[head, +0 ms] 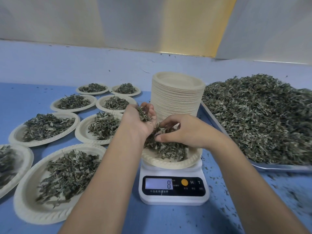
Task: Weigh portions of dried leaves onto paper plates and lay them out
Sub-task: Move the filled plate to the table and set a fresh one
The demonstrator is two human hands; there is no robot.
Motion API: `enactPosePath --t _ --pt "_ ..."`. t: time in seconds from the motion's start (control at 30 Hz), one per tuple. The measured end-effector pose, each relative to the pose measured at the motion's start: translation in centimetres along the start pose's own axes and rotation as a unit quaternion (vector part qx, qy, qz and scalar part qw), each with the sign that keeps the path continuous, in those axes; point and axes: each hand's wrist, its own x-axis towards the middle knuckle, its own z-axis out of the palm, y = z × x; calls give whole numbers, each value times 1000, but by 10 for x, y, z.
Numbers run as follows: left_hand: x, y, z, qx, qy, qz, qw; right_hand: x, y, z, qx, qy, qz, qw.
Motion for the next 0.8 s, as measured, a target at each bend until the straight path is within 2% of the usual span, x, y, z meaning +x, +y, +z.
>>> enactPosePath --t 0.17,0.33,0.53,0.8 --pt "-1 2 -1 -10 4 0 1000 1 0 2 -2 31 -20 999" --pt "0 2 -2 -3 13 7 1000 2 2 -2 63 120 -30 990" --pt "2 -4 1 50 7 13 999 0 -3 -9 265 233 -54 934" --pt "-5 -25 10 104 -61 -32 992 -3 -16 -8 375 259 -85 886"
